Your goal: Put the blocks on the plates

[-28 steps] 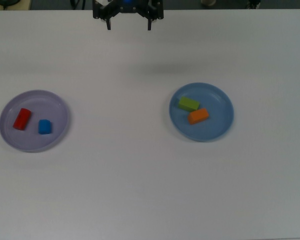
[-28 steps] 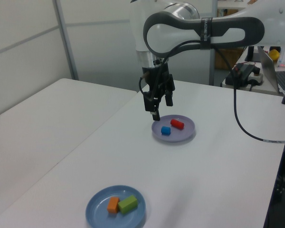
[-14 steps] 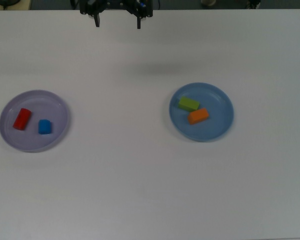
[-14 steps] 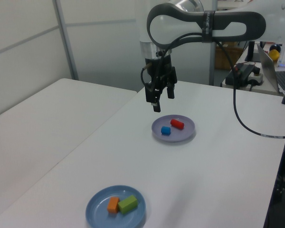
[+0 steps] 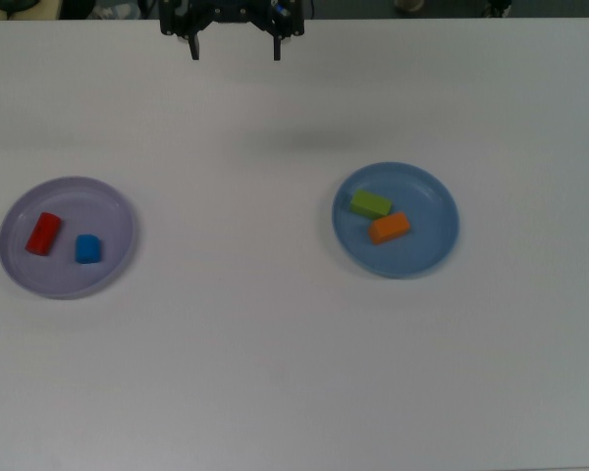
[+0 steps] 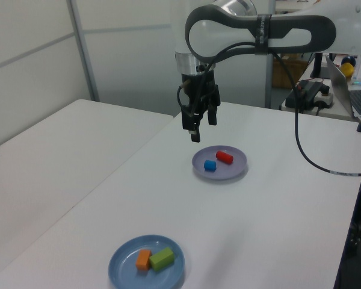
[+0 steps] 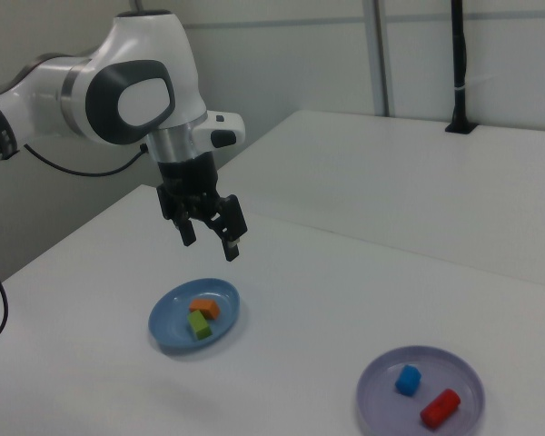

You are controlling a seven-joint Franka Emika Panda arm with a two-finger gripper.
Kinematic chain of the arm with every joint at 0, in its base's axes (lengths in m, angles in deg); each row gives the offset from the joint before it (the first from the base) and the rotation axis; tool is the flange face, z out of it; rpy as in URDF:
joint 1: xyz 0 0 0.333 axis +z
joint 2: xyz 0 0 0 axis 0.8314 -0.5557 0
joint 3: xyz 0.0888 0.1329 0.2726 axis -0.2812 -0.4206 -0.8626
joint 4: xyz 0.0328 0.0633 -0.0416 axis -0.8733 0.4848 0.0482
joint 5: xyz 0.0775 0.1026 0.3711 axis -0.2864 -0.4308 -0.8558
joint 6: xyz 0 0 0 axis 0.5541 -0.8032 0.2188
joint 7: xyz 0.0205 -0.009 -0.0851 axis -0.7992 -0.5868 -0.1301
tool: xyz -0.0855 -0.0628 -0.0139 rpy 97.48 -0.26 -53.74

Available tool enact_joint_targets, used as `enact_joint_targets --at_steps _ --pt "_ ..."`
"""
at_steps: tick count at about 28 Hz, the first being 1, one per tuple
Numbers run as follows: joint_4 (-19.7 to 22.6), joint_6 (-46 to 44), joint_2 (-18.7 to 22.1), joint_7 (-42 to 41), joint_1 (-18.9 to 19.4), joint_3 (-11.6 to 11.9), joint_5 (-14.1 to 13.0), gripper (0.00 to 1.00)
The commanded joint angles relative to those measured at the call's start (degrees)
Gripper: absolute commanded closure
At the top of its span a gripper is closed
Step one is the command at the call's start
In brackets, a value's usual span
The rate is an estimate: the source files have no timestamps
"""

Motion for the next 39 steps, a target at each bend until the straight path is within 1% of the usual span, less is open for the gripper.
enact_joint_targets --at_steps 1,10,12,13,15,27,39 --pt "-0.01 0.68 0.90 -4.37 -0.85 0.82 -2.84 0.00" --pt "-0.18 1.91 0.55 -4.11 -1.21 1.17 -3.37 0.00" --pt "-0.18 3.05 0.55 -3.76 -1.38 1.26 -4.50 0.00" --pt "-0.18 3.66 0.55 -3.76 -2.08 1.43 -6.25 0.00" --pt "-0.18 3.76 0.55 -3.85 -2.61 1.52 -7.23 0.00" --pt "-0.09 4.46 0.28 -3.93 -2.44 1.17 -6.09 0.00" --pt "-0.09 4.37 0.28 -3.85 -2.44 1.17 -6.18 0.00"
